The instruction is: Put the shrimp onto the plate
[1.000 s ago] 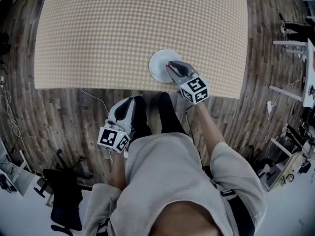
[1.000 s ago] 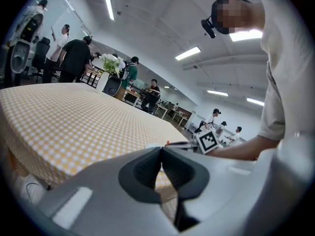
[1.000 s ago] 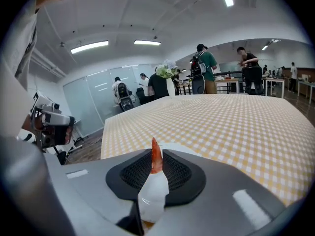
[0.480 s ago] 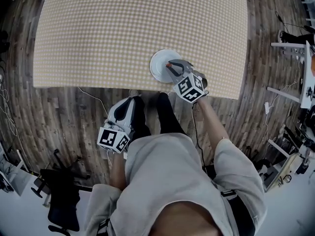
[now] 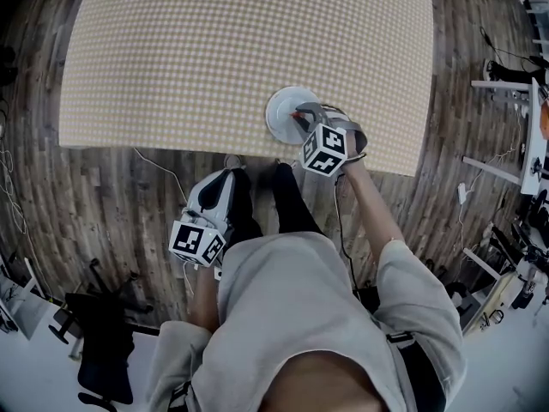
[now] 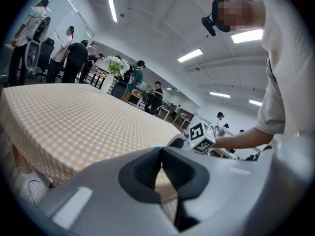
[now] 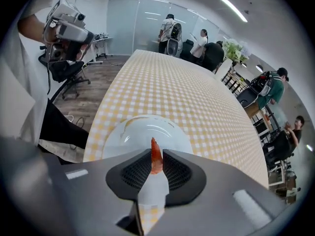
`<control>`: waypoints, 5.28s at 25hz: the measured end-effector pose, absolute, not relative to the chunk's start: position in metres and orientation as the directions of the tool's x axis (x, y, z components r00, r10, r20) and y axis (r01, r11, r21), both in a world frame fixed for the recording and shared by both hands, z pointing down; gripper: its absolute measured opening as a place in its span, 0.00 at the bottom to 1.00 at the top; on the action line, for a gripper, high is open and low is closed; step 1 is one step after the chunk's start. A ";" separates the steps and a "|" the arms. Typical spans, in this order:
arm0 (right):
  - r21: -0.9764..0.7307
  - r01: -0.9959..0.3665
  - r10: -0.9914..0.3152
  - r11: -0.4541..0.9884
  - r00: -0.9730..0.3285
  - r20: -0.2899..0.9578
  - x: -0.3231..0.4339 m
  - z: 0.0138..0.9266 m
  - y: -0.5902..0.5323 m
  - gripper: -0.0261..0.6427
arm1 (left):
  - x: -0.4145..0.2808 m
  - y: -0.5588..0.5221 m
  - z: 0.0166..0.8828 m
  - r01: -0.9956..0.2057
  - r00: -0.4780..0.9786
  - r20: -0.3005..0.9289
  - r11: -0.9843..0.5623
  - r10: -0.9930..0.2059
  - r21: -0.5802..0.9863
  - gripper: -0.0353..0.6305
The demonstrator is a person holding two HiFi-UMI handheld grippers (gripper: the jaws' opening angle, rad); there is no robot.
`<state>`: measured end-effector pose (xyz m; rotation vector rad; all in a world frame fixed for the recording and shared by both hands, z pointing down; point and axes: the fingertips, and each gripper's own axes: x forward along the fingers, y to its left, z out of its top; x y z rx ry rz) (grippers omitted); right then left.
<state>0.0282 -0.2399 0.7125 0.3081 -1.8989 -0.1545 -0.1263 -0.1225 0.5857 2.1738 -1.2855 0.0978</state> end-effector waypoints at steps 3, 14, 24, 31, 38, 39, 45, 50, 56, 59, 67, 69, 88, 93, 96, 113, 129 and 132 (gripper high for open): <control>0.208 -0.140 -0.243 0.968 -0.321 0.915 0.026 0.713 -0.242 0.15 | -0.130 -0.122 0.585 -0.822 0.516 0.352 -0.337 -0.781 0.459 0.07; 0.159 -0.157 -0.207 0.975 -0.367 0.907 0.019 0.713 -0.240 0.17 | -0.138 -0.118 0.586 -0.827 0.505 0.356 -0.323 -0.786 0.460 0.07; 0.142 -0.147 -0.188 0.979 -0.375 0.908 0.019 0.719 -0.235 0.20 | -0.136 -0.118 0.587 -0.827 0.507 0.359 -0.326 -0.784 0.458 0.07; 0.136 -0.153 -0.186 0.979 -0.382 0.905 0.019 0.718 -0.234 0.20 | -0.135 -0.118 0.587 -0.826 0.509 0.359 -0.326 -0.782 0.461 0.07; 0.129 -0.161 -0.184 0.978 -0.395 0.900 0.018 0.718 -0.232 0.20 | -0.136 -0.121 0.590 -0.824 0.515 0.356 -0.336 -0.779 0.456 0.07; 0.130 -0.162 -0.185 0.978 -0.396 0.899 0.018 0.718 -0.232 0.18 | -0.136 -0.122 0.590 -0.824 0.516 0.356 -0.338 -0.779 0.454 0.07; 0.177 -0.156 -0.226 0.972 -0.397 0.889 0.015 0.720 -0.234 0.04 | -0.138 -0.129 0.591 -0.824 0.521 0.347 -0.354 -0.780 0.442 0.07; 0.184 -0.172 -0.239 0.968 -0.403 0.883 0.015 0.726 -0.234 0.04 | -0.136 -0.129 0.594 -0.822 0.528 0.348 -0.365 -0.775 0.437 0.07; 0.206 -0.210 -0.277 0.956 -0.413 0.867 0.034 0.698 -0.231 0.04 | -0.122 -0.126 0.566 -0.832 0.526 0.344 -0.387 -0.778 0.397 0.07; 0.220 -0.228 -0.300 0.948 -0.420 0.857 0.034 0.690 -0.234 0.04 | -0.123 -0.129 0.557 -0.834 0.528 0.332 -0.403 -0.782 0.376 0.07; 0.272 -0.285 -0.377 0.919 -0.432 0.819 0.038 0.654 -0.244 0.04 | -0.112 -0.144 0.520 -0.820 0.558 0.272 -0.471 -0.784 0.325 0.07; 0.285 -0.305 -0.398 0.909 -0.434 0.808 0.044 0.645 -0.250 0.04 | -0.103 -0.151 0.510 -0.815 0.567 0.252 -0.489 -0.785 0.311 0.07; 0.232 -0.551 -0.570 0.802 -0.589 0.572 0.034 0.552 -0.286 0.04 | -0.107 -0.192 0.434 -0.816 0.577 0.144 -0.560 -0.804 0.140 0.07; 0.130 -0.648 -0.626 0.750 -0.633 0.456 0.053 0.520 -0.285 0.04 | -0.086 -0.195 0.435 -0.790 0.613 0.142 -0.601 -0.777 0.120 0.07; 0.101 -0.682 -0.661 0.724 -0.645 0.384 0.063 0.498 -0.287 0.04 | -0.073 -0.199 0.431 -0.772 0.635 0.142 -0.627 -0.759 0.106 0.07; -0.107 -0.758 -0.746 0.643 -0.652 0.139 0.113 0.450 -0.224 0.04 | 0.000 -0.191 0.436 -0.664 0.746 0.170 -0.739 -0.644 0.112 0.07; -0.146 -0.780 -0.772 0.608 -0.624 0.118 0.114 0.454 -0.142 0.04 | 0.004 -0.168 0.451 -0.651 0.758 0.182 -0.746 -0.627 0.142 0.07; -0.185 -0.790 -0.785 0.585 -0.608 0.117 0.119 0.454 -0.130 0.04 | 0.000 -0.162 0.449 -0.659 0.751 0.170 -0.739 -0.638 0.141 0.07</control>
